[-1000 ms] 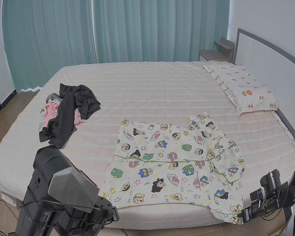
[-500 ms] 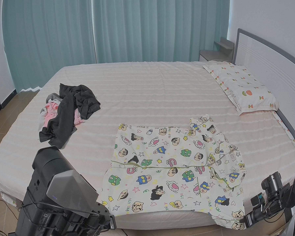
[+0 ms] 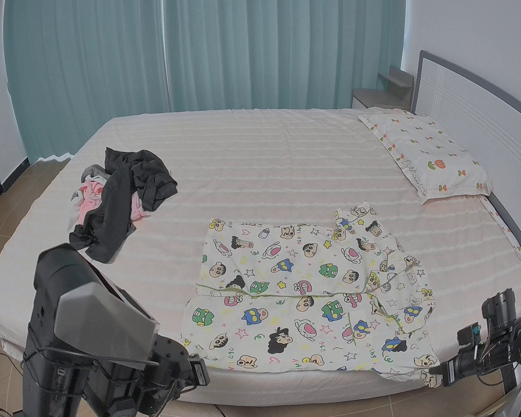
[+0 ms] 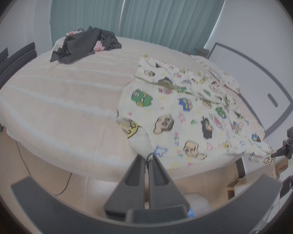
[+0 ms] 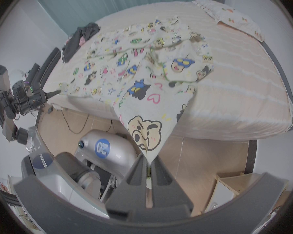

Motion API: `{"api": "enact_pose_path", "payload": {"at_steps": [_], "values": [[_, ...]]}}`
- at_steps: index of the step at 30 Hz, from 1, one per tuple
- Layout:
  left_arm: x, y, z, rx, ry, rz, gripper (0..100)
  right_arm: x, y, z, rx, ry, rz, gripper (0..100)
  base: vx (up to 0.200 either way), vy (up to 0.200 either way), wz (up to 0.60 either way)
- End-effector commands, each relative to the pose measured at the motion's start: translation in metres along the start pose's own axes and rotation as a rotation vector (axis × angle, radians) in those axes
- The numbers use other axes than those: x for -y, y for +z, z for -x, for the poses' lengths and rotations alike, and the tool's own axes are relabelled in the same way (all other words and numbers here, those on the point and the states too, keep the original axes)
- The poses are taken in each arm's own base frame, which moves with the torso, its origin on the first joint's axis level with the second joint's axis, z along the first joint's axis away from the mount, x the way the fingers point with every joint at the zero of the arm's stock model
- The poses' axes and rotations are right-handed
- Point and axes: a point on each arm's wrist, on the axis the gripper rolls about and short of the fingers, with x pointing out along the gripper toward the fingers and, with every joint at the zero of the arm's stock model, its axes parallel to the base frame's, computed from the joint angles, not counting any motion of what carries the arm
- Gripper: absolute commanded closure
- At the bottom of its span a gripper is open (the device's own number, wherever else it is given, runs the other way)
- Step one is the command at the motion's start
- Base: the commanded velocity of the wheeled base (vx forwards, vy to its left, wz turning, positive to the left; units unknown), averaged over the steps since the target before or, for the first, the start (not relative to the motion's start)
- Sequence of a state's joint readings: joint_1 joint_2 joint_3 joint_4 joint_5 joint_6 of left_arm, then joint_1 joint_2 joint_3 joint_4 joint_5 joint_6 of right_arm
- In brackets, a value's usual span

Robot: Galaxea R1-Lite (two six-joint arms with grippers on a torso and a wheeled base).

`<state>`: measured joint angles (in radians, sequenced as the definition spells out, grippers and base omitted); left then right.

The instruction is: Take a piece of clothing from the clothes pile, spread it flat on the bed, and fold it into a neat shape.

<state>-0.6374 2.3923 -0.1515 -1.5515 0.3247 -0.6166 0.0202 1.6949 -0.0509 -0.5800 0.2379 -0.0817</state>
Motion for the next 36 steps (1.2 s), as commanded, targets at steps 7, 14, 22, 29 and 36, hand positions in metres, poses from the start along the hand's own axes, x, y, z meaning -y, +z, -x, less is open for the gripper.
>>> {"api": "enact_pose_path", "payload": {"at_steps": [7, 14, 22, 29, 36], "values": [[0.016, 0.053, -0.016, 0.118, -0.011, 0.062, 100, 0.004, 0.051, 0.020, 0.267, 0.020, -0.092, 100, 0.000, 0.000, 0.00], [0.025, 0.079, -0.045, 0.122, 0.024, 0.085, 100, 0.009, 0.075, 0.013, 0.301, 0.028, -0.143, 100, 0.000, 0.000, 0.00], [0.030, 0.101, -0.067, 0.104, 0.065, 0.112, 100, 0.019, 0.095, -0.005, 0.292, 0.024, -0.180, 100, 0.000, 0.000, 0.00], [0.035, 0.112, -0.093, 0.121, 0.068, 0.149, 100, 0.026, 0.111, -0.021, 0.288, 0.025, -0.215, 100, 0.000, 0.000, 0.00], [0.040, 0.113, -0.111, 0.109, 0.073, 0.176, 100, 0.031, 0.130, -0.031, 0.313, 0.026, -0.242, 100, 0.000, 0.000, 0.00]]}}
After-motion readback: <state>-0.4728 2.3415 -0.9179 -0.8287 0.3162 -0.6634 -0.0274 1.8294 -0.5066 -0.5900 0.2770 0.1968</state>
